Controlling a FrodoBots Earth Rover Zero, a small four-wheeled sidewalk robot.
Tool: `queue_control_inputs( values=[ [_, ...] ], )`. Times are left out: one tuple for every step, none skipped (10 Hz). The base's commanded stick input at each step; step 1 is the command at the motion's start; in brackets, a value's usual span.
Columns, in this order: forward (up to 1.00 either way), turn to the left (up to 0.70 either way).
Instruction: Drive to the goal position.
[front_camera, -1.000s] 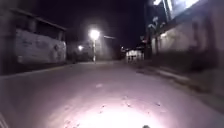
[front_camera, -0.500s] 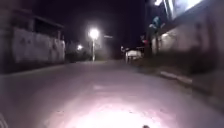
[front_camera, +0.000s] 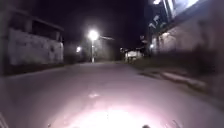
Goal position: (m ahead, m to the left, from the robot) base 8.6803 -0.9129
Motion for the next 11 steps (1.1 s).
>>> queue_control_inputs(
  values=[
    [0.70, 0.01],
    [0.70, 0.01],
    [0.70, 0.01],
    [0.70, 0.01],
    [0.70, 0.01],
    [0.70, 0.01],
    [0.70, 0.01],
    [0.70, 0.01],
    [0.70, 0.01],
    [0.70, 0.01],
    [0.70, 0.01]
  ],
)
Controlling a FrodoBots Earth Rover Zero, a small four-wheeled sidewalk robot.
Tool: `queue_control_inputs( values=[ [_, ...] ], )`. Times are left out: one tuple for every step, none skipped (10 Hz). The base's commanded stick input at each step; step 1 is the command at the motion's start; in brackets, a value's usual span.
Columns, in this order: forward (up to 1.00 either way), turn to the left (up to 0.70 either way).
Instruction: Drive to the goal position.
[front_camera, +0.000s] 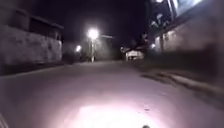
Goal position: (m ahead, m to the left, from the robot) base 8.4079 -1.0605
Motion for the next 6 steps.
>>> queue_control_inputs(
  values=[
    [0.70, 0.01],
    [0.70, 0.01],
    [0.70, 0.01],
    [0.70, 0.01],
    [0.70, 0.01],
    [0.70, 0.01]
  ],
)
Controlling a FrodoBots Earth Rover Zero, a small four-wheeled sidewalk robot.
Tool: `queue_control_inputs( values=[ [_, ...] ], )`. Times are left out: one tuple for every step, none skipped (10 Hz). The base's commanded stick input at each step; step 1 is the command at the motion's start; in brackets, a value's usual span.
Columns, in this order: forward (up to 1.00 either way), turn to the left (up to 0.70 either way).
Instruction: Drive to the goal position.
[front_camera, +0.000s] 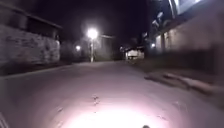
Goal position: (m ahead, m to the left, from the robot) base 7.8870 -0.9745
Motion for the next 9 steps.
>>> queue_control_inputs(
  values=[
    [0.70, 0.01],
    [0.70, 0.01],
    [0.70, 0.01],
    [0.70, 0.01],
    [0.70, 0.01],
    [0.70, 0.01],
    [0.70, 0.01],
    [0.70, 0.01],
    [0.70, 0.01]
  ],
)
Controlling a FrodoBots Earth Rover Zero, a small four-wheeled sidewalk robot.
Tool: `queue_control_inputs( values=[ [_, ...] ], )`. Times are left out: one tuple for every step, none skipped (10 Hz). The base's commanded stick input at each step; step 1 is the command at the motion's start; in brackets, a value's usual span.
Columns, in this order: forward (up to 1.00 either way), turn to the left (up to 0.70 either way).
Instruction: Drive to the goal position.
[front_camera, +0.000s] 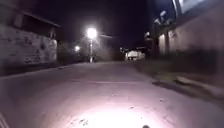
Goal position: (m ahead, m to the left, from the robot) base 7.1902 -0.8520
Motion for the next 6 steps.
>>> queue_control_inputs(
  values=[
    [0.70, 0.01],
    [0.70, 0.01],
    [0.70, 0.01],
    [0.70, 0.01],
    [0.70, 0.01],
    [0.70, 0.01]
  ],
)
